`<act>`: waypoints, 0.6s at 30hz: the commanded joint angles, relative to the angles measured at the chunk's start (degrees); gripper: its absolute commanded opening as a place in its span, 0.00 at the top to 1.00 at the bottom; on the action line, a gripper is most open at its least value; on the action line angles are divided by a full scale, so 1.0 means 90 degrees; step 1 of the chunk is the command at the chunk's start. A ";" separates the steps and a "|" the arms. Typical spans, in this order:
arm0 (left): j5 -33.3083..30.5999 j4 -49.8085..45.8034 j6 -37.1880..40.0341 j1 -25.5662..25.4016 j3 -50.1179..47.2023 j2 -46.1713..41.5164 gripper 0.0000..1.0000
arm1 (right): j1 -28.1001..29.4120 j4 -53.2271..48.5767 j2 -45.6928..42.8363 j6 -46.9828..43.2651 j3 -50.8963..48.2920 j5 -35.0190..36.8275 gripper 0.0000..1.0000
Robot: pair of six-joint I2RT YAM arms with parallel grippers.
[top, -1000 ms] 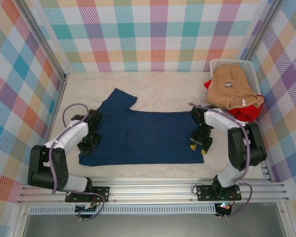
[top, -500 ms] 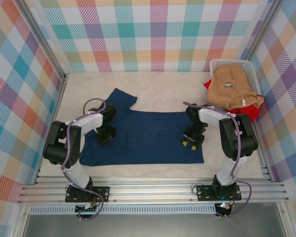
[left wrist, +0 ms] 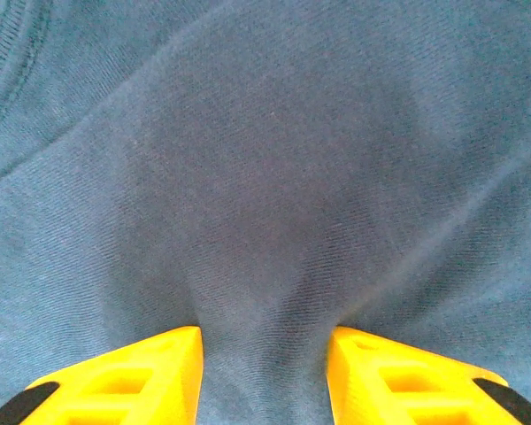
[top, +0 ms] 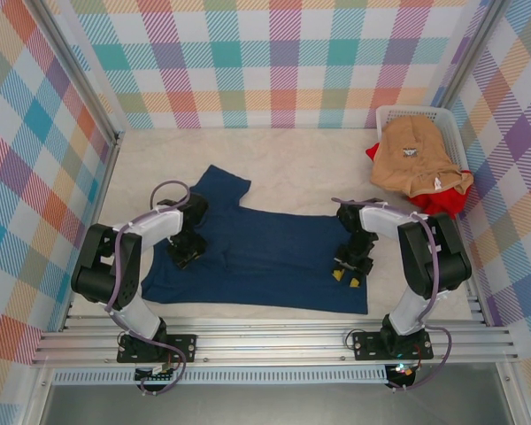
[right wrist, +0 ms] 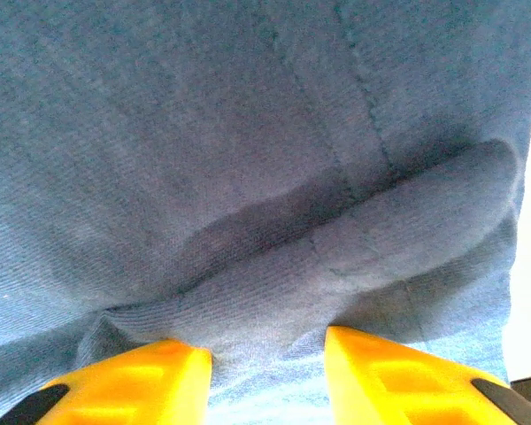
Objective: Fold and stack the t-shirts
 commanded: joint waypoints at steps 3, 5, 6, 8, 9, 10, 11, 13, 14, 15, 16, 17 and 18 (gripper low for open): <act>-0.0470 -0.0763 0.0098 -0.0072 0.0703 -0.0218 0.54 | 0.0010 -0.0018 -0.0150 -0.0208 0.0688 0.0506 0.57; -0.0552 -0.0769 0.0331 -0.0072 0.1367 -0.0117 0.49 | -0.0008 -0.0038 -0.0383 -0.0252 0.1183 0.0721 0.56; -0.0596 -0.0746 0.0477 -0.0064 0.1776 -0.0001 0.48 | -0.0053 0.0016 -0.0515 -0.0275 0.1367 0.0836 0.55; -0.0546 -0.0523 0.0782 -0.0002 0.2517 0.0295 0.46 | -0.0229 0.0264 -0.0715 -0.0246 0.1554 0.1132 0.55; -0.0439 -0.0350 0.0980 0.0069 0.2885 0.0481 0.45 | -0.0378 0.0522 -0.0792 -0.0188 0.1546 0.1264 0.56; -0.0292 -0.0215 0.1098 0.0145 0.3174 0.0702 0.45 | -0.0525 0.0766 -0.0846 -0.0087 0.1499 0.1418 0.57; -0.0062 -0.0005 0.1261 0.0265 0.3465 0.0969 0.45 | -0.0684 0.1163 -0.0923 0.0012 0.1343 0.1661 0.57; 0.0510 0.0536 0.1477 0.0489 0.3914 0.1448 0.46 | -0.0967 0.2129 -0.1022 0.0113 0.0957 0.1885 0.58; 0.0873 0.0883 0.1519 0.0649 0.4066 0.1694 0.46 | -0.1081 0.2615 -0.0983 0.0153 0.0818 0.1927 0.59; 0.1358 0.1371 0.1536 0.0827 0.4145 0.1903 0.47 | -0.1149 0.2902 -0.0868 0.0216 0.0801 0.1977 0.60; 0.1625 0.1672 0.1493 0.0953 0.4227 0.2079 0.48 | -0.1181 0.3036 -0.0708 0.0223 0.0863 0.1993 0.61; 0.1744 0.1817 0.1464 0.1055 0.4389 0.2283 0.48 | -0.1182 0.3071 -0.0491 0.0198 0.1016 0.2039 0.61; 0.1824 0.1881 0.1552 0.1137 0.4633 0.2471 0.48 | -0.1182 0.3059 -0.0281 0.0169 0.1161 0.2096 0.61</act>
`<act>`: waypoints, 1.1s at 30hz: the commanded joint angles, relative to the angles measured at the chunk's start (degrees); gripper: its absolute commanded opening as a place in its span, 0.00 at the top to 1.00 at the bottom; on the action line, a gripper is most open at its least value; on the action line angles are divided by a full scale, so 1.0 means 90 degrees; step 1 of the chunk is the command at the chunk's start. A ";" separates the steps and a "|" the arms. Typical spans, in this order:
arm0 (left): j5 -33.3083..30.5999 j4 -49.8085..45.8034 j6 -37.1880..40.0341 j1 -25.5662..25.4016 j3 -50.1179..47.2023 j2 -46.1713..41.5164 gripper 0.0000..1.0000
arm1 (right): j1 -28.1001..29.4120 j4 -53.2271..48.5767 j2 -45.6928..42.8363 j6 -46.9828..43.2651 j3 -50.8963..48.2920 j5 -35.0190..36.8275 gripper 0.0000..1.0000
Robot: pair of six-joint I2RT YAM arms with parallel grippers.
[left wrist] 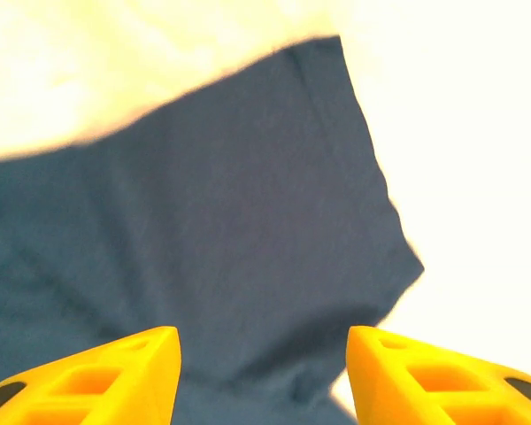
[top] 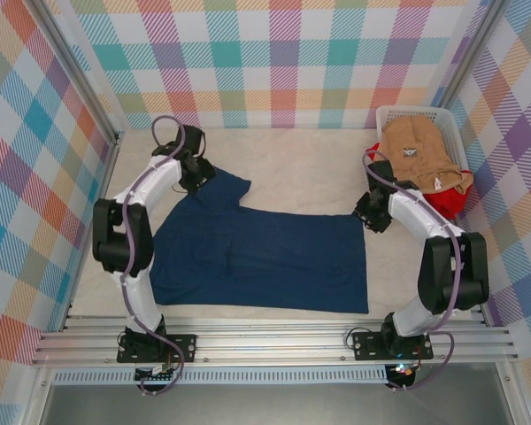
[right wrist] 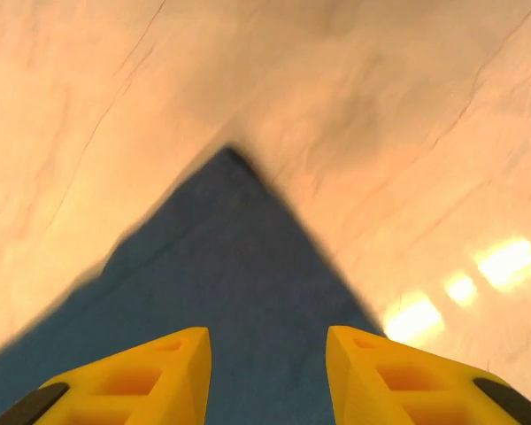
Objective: Fold and stack the t-shirts
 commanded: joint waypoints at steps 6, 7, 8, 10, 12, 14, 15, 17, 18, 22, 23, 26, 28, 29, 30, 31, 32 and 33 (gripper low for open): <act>0.0907 0.0365 0.1110 0.0403 0.1532 0.1236 0.49 | 0.0008 0.1196 0.1084 0.0183 0.0257 0.0346 0.60; 0.0824 0.0309 0.1149 0.0418 0.1597 0.1295 0.49 | -0.0004 0.1097 0.1183 0.0223 0.0335 0.0346 0.60; 0.0779 0.0330 0.1165 0.0457 0.1611 0.1335 0.49 | -0.0004 0.1078 0.1283 0.0227 0.0372 0.0346 0.60; 0.0789 0.0471 0.1163 0.0505 0.1565 0.1394 0.49 | -0.0009 0.1107 0.1415 0.0277 0.0365 0.0383 0.61; 0.0889 0.0688 0.1140 0.0522 0.1522 0.1422 0.48 | -0.0018 0.1155 0.1494 0.0240 0.0393 0.0414 0.62; 0.0966 0.0748 0.1163 0.0523 0.1601 0.1483 0.48 | -0.0019 0.1309 0.1544 0.0091 0.0421 0.0390 0.62; 0.0978 0.0729 0.1158 0.0530 0.1652 0.1525 0.48 | -0.0019 0.1376 0.1556 0.0033 0.0438 0.0368 0.62; 0.0981 0.0693 0.1187 0.0525 0.1749 0.1588 0.48 | -0.0013 0.1393 0.1602 -0.0067 0.0530 0.0338 0.63; 0.0981 0.0678 0.1192 0.0525 0.1786 0.1623 0.48 | -0.0018 0.1356 0.1658 -0.0106 0.0590 0.0336 0.63; 0.0984 0.0594 0.1212 0.0530 0.2005 0.1800 0.48 | -0.0028 0.1023 0.1958 -0.0111 0.0838 0.0245 0.71; 0.0973 0.0531 0.1215 0.0524 0.2096 0.1872 0.48 | -0.0026 0.0870 0.2044 -0.0079 0.0911 0.0216 0.73; 0.0881 0.0215 0.1239 0.0517 0.2470 0.2164 0.48 | -0.0029 0.0509 0.2239 0.0020 0.1036 0.0166 0.76; 0.0781 0.0039 0.1257 0.0498 0.2722 0.2346 0.47 | -0.0028 0.0421 0.2242 0.0051 0.1015 0.0175 0.80; 0.0680 -0.0068 0.1271 0.0481 0.2859 0.2424 0.46 | -0.0028 0.0362 0.2219 0.0079 0.0993 0.0203 0.82; 0.0616 -0.0154 0.1285 0.0466 0.2987 0.2522 0.46 | -0.0028 0.0303 0.2199 0.0091 0.0990 0.0218 0.84; 0.0540 -0.0250 0.1288 0.0452 0.3096 0.2596 0.45 | -0.0033 0.0246 0.2185 0.0092 0.1007 0.0241 0.88; 0.0469 -0.0333 0.1280 0.0431 0.3225 0.2683 0.45 | -0.0028 0.0192 0.2167 0.0094 0.1019 0.0274 0.92; 0.0441 -0.0366 0.1275 0.0408 0.3320 0.2762 0.45 | -0.0028 0.0177 0.2132 0.0092 0.1019 0.0300 0.96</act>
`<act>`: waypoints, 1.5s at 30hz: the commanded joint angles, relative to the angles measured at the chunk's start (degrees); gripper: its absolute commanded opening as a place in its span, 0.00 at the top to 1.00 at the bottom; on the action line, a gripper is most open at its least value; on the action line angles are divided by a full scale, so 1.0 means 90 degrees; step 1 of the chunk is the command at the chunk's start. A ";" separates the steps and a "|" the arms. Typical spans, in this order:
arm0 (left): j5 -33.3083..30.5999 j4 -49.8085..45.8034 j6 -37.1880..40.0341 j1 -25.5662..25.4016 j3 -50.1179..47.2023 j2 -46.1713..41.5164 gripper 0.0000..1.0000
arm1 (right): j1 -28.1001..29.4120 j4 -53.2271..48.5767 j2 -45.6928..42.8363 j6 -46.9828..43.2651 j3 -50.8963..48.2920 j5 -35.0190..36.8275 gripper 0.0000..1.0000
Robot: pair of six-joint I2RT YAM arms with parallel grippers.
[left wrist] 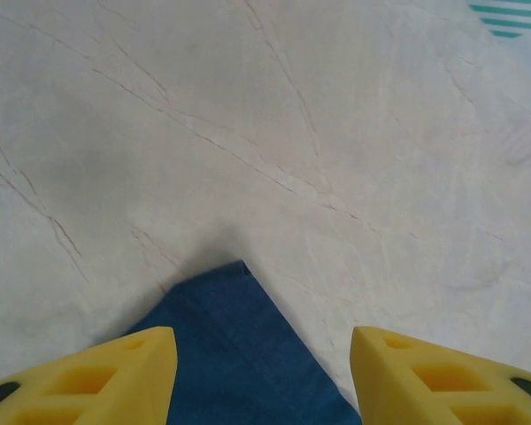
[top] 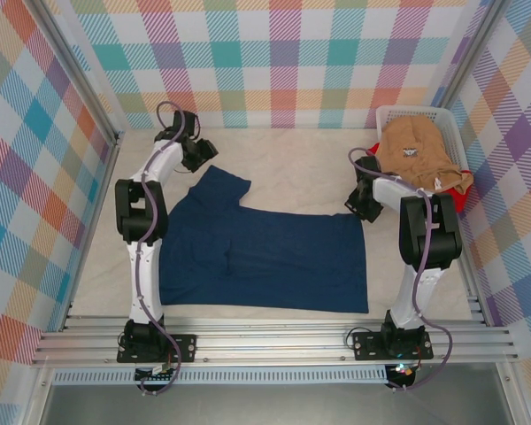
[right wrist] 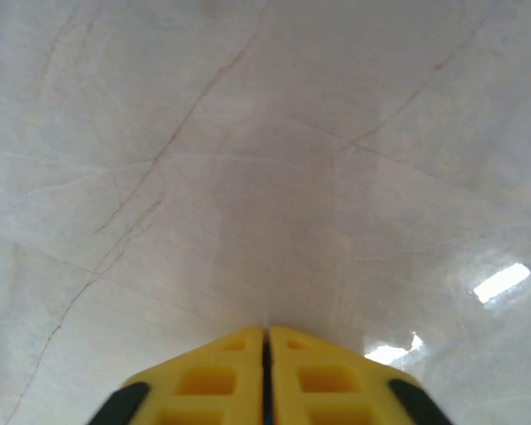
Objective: Fold and stack the t-shirts
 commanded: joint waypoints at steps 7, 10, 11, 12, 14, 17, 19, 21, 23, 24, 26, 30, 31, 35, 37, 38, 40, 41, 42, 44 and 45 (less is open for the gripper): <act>-0.0858 -0.0657 0.0082 -0.0223 0.1015 0.0684 0.42 | -0.0003 -0.0691 -0.0177 0.0007 0.0111 0.0073 1.00; -0.0852 -0.0537 0.0053 -0.0246 0.1192 0.0904 0.43 | -0.0001 -0.0749 -0.0210 -0.0006 0.0162 -0.0016 1.00; -0.0831 -0.0538 0.0113 -0.0263 0.1263 0.0984 0.43 | -0.0001 -0.0776 -0.0215 -0.0004 0.0180 -0.0048 1.00; -0.0863 -0.0628 0.0147 -0.0283 0.1412 0.1081 0.44 | -0.0001 -0.0806 -0.0224 0.0007 0.0194 -0.0051 1.00; -0.0914 -0.0896 0.0229 -0.0322 0.1719 0.1300 0.46 | 0.0010 -0.0803 -0.0234 0.0006 0.0185 -0.0072 1.00; -0.1232 -0.1299 0.0414 -0.0448 0.2049 0.1524 0.47 | 0.0008 -0.0809 -0.0215 0.0010 0.0165 -0.0109 1.00; -0.1383 -0.1420 0.0410 -0.0485 0.2061 0.1598 0.51 | 0.0008 -0.0809 -0.0212 0.0025 0.0141 -0.0131 1.00; -0.1560 -0.1542 0.0328 -0.0486 0.2059 0.1652 0.54 | 0.0005 -0.0800 -0.0215 0.0054 0.0118 -0.0158 1.00; -0.1692 -0.1614 0.0253 -0.0487 0.2052 0.1694 0.58 | 0.0008 -0.0779 -0.0215 0.0064 0.0106 -0.0199 1.00; -0.1663 -0.1581 0.0261 -0.0483 0.2051 0.1716 0.60 | 0.0007 -0.0787 -0.0215 0.0070 0.0111 -0.0209 1.00; -0.1598 -0.1499 0.0282 -0.0487 0.2056 0.1755 0.67 | 0.0018 -0.0806 -0.0222 0.0084 0.0116 -0.0216 1.00; -0.1270 -0.1200 0.0300 -0.0491 0.2087 0.1766 0.82 | 0.0027 -0.0813 -0.0251 0.0087 0.0124 -0.0219 1.00; -0.1228 -0.1185 0.0313 -0.0507 0.2131 0.1766 0.84 | 0.0028 -0.0827 -0.0253 0.0084 0.0126 -0.0220 1.00; -0.1296 -0.1165 0.0320 -0.0538 0.2181 0.1610 0.97 | 0.0028 -0.0847 -0.0268 0.0085 0.0163 -0.0236 1.00; -0.1450 -0.1180 0.0243 -0.0538 0.2187 0.1465 1.00 | 0.0028 -0.0847 -0.0301 0.0056 0.0208 -0.0268 1.00; -0.1532 -0.1207 0.0186 -0.0531 0.2203 0.1397 1.00 | 0.0030 -0.0856 -0.0327 0.0037 0.0233 -0.0285 1.00; -0.1598 -0.1243 0.0105 -0.0540 0.2211 0.1179 1.00 | 0.0037 -0.0882 -0.0389 -0.0024 0.0313 -0.0304 1.00; -0.1587 -0.1234 0.0104 -0.0550 0.2217 0.1078 1.00 | 0.0037 -0.0886 -0.0437 -0.0064 0.0359 -0.0312 1.00; -0.1568 -0.1191 0.0161 -0.0574 0.2214 0.0954 1.00 | 0.0037 -0.0897 -0.0487 -0.0107 0.0410 -0.0323 1.00; -0.1586 -0.1133 0.0301 -0.0608 0.2217 0.0727 1.00 | 0.0030 -0.0966 -0.0549 -0.0206 0.0546 -0.0322 1.00; -0.1565 -0.1102 0.0334 -0.0612 0.2214 0.0624 1.00 | 0.0036 -0.1025 -0.0576 -0.0245 0.0619 -0.0310 1.00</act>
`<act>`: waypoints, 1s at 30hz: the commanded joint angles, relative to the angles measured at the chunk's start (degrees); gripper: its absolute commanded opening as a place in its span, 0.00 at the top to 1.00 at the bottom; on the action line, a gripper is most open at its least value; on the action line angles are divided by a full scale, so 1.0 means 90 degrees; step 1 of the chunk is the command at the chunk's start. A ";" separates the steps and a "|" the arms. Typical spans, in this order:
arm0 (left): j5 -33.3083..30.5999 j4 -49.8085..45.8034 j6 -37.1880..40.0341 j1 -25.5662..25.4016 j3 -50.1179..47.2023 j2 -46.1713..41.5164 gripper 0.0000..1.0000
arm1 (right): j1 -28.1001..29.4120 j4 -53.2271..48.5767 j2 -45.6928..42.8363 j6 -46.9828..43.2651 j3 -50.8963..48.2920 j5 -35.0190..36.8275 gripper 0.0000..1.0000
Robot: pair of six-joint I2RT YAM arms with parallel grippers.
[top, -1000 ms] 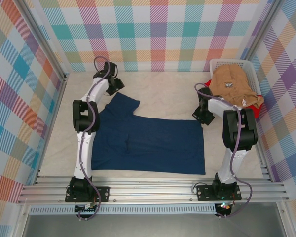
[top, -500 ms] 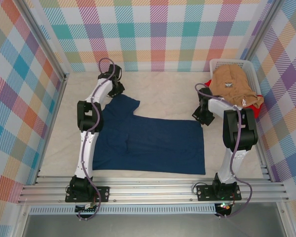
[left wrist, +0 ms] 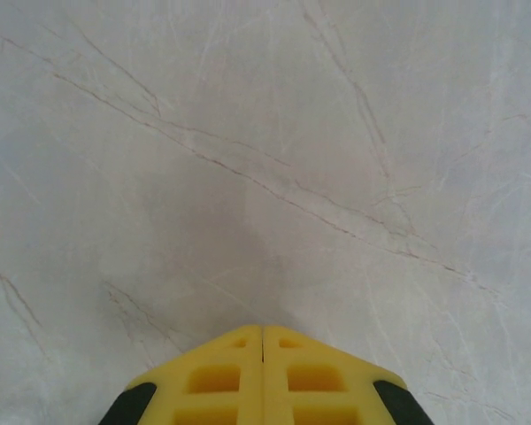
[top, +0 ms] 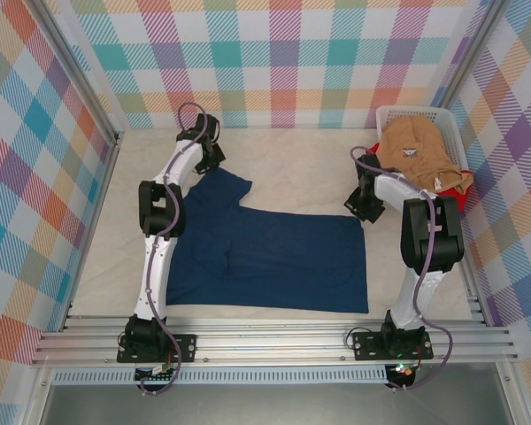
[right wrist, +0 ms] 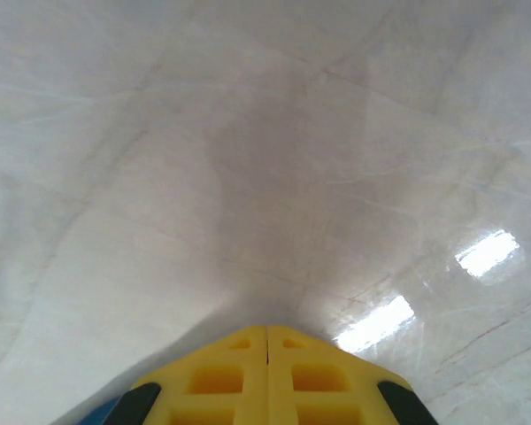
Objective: Fold and stack the t-shirts
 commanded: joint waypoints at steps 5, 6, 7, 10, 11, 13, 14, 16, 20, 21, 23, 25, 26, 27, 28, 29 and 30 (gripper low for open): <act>-0.0027 0.0162 0.0258 -0.0073 0.0203 -0.1168 1.00 | 0.0025 -0.0505 -0.0334 -0.0253 0.0612 0.0026 1.00; -0.0024 0.0129 0.0288 -0.0073 0.0202 -0.1204 1.00 | 0.0021 -0.0537 -0.0324 -0.0244 0.0640 0.0026 1.00; -0.0018 0.0085 0.0312 -0.0075 0.0199 -0.1237 1.00 | 0.0021 -0.0562 -0.0311 -0.0243 0.0658 0.0016 1.00; 0.0007 -0.0007 0.0381 -0.0080 0.0096 -0.1374 1.00 | 0.0021 -0.0623 -0.0313 -0.0241 0.0696 0.0001 1.00; 0.0030 0.0021 0.0411 -0.0083 0.0012 -0.1445 1.00 | 0.0023 -0.0631 -0.0308 -0.0248 0.0716 -0.0005 1.00; 0.0074 0.0018 0.0456 -0.0083 -0.0103 -0.1584 1.00 | 0.0019 -0.0707 -0.0288 -0.0289 0.0762 -0.0039 1.00; 0.0075 -0.0002 0.0472 -0.0083 -0.0132 -0.1645 1.00 | 0.0011 -0.0727 -0.0285 -0.0306 0.0772 -0.0067 1.00; 0.0108 -0.0110 0.0475 -0.0083 -0.0226 -0.1777 1.00 | 0.0011 -0.0782 -0.0288 -0.0330 0.0785 -0.0119 1.00; 0.0133 -0.0328 0.0454 -0.0131 -0.0821 -0.2300 1.00 | 0.0011 -0.0849 -0.0408 -0.0404 0.0733 -0.0294 1.00; 0.0152 -0.0309 0.0434 -0.0158 -0.1146 -0.2534 1.00 | 0.0016 -0.0910 -0.0456 -0.0435 0.0724 -0.0353 1.00; 0.0111 -0.0319 0.0412 -0.0217 -0.1819 -0.3054 1.00 | 0.0011 -0.1036 -0.0589 -0.0462 0.0658 -0.0452 1.00; -0.0026 -0.0372 0.0339 -0.0268 -0.2633 -0.3703 1.00 | 0.0016 -0.1154 -0.0773 -0.0523 0.0540 -0.0592 1.00; -0.0151 -0.0422 0.0301 -0.0301 -0.3008 -0.4000 1.00 | 0.0020 -0.1234 -0.0842 -0.0535 0.0470 -0.0655 1.00; -0.0347 -0.0510 0.0231 -0.0334 -0.3448 -0.4353 1.00 | 0.0019 -0.1359 -0.0917 -0.0542 0.0403 -0.0754 1.00; -0.0440 -0.0557 0.0168 -0.0346 -0.3929 -0.4741 1.00 | 0.0020 -0.1519 -0.0994 -0.0578 0.0342 -0.0834 1.00; -0.0574 -0.0610 0.0116 -0.0361 -0.4333 -0.5066 1.00 | 0.0021 -0.1622 -0.1066 -0.0602 0.0253 -0.0894 1.00; -0.0778 -0.0676 0.0030 -0.0384 -0.4793 -0.5467 1.00 | 0.0022 -0.1699 -0.1202 -0.0626 0.0125 -0.0961 1.00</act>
